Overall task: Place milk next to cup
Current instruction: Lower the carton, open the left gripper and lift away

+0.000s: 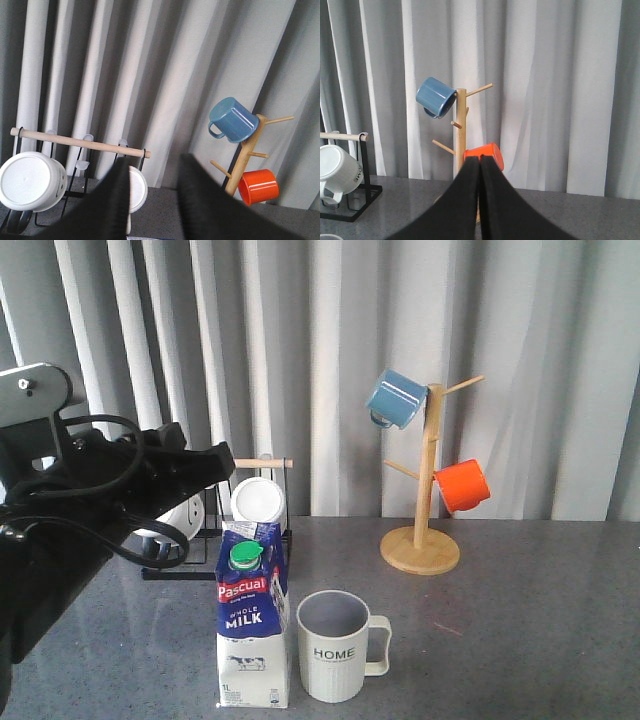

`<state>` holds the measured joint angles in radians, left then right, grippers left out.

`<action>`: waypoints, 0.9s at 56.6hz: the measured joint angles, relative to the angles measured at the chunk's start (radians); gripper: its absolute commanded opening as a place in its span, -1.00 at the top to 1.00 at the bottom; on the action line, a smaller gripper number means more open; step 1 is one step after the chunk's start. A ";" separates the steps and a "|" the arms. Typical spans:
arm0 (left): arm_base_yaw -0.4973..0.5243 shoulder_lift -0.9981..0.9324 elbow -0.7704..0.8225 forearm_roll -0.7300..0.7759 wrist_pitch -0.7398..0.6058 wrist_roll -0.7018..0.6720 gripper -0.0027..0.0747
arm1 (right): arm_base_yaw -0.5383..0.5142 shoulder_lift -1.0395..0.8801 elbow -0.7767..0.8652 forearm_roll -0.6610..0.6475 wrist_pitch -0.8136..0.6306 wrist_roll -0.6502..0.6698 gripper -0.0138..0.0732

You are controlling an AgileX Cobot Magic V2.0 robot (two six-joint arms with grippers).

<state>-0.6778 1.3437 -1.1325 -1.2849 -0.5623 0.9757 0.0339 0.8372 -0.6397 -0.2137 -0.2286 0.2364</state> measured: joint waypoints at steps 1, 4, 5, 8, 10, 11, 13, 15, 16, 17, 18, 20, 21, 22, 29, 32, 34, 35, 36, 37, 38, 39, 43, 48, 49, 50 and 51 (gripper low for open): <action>0.000 0.000 0.000 0.000 0.002 0.002 0.95 | 0.000 0.000 0.000 0.000 0.000 0.000 0.70; 0.000 0.001 0.000 0.000 0.004 0.006 0.95 | 0.000 0.000 0.000 0.000 0.000 0.000 0.70; 0.000 0.001 0.000 0.000 0.004 0.006 0.95 | 0.000 0.000 0.000 0.000 0.000 0.000 0.70; 0.000 0.001 0.000 0.000 0.004 0.008 0.95 | 0.000 0.000 0.000 0.000 0.000 0.000 0.70; 0.000 0.001 0.000 0.001 0.003 0.008 0.95 | 0.000 0.000 0.000 0.000 0.000 0.000 0.70; 0.000 0.001 0.000 0.001 0.003 0.009 0.95 | 0.000 0.000 0.000 0.000 0.000 0.000 0.70; 0.000 0.001 0.000 0.001 0.003 0.009 0.95 | 0.000 0.000 0.000 0.000 0.000 0.000 0.70; 0.000 0.001 0.000 0.001 0.003 0.009 0.95 | 0.000 0.000 0.000 0.000 0.000 0.000 0.70; 0.000 0.001 0.000 0.001 0.003 0.008 0.95 | 0.000 0.000 0.000 0.000 0.000 0.000 0.70; 0.000 0.001 0.000 0.001 0.003 0.008 0.95 | 0.000 0.000 0.000 0.000 0.000 0.000 0.70; 0.000 0.001 0.000 0.001 0.003 0.004 0.95 | 0.000 0.000 0.000 0.000 0.000 0.000 0.70; 0.000 0.001 -0.001 0.002 0.007 -0.007 0.95 | 0.000 0.000 0.000 0.000 0.000 0.000 0.70; 0.000 0.001 -0.002 0.002 0.009 -0.012 0.95 | 0.000 0.000 0.000 0.000 0.000 0.000 0.70; 0.000 0.001 -0.005 0.004 0.013 -0.021 0.95 | 0.000 0.000 0.000 0.000 0.000 0.000 0.70; 0.000 0.001 -0.040 0.073 0.076 -0.108 0.95 | 0.000 0.000 0.000 0.000 0.000 0.000 0.70; 0.000 0.000 -0.048 0.143 0.123 -0.155 0.95 | 0.000 0.000 0.000 0.000 0.000 0.000 0.70; 0.000 0.000 -0.052 0.189 0.168 -0.183 0.95 | 0.000 0.000 0.000 0.000 0.000 0.000 0.70; 0.000 0.000 -0.054 0.216 0.196 -0.198 0.95 | 0.000 0.000 0.000 0.000 0.000 0.000 0.70; 0.000 0.000 -0.054 0.235 0.215 -0.209 0.95 | 0.000 0.000 0.000 0.000 0.000 0.000 0.70; 0.000 0.000 -0.054 0.262 0.244 -0.225 0.95 | 0.000 0.000 0.000 0.000 0.000 0.000 0.70; 0.000 0.000 -0.054 0.281 0.264 -0.236 0.95 | 0.000 0.000 0.000 0.000 0.000 0.000 0.70; 0.000 0.000 -0.054 0.314 0.296 -0.254 0.95 | 0.000 0.000 0.000 0.000 0.000 0.000 0.70; 0.000 0.000 -0.045 0.483 0.406 -0.340 0.95 | 0.000 0.000 0.000 0.000 0.000 0.000 0.70; 0.000 -0.014 -0.003 0.817 0.529 -0.554 0.95 | 0.000 0.000 0.000 0.000 0.000 0.000 0.70; 0.000 -0.021 0.011 0.873 0.549 -0.622 0.95 | 0.000 0.000 0.000 0.000 0.000 0.000 0.70; 0.000 -0.025 0.022 0.954 0.562 -0.670 0.95 | 0.000 0.000 0.000 0.000 0.000 0.000 0.70; 0.002 -0.033 0.039 1.008 0.573 -0.744 0.95 | 0.000 0.000 0.000 0.000 0.000 0.000 0.70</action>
<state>-0.6755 1.3106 -1.0938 -0.2768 0.0106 0.2314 0.0339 0.8372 -0.6397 -0.2137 -0.2286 0.2364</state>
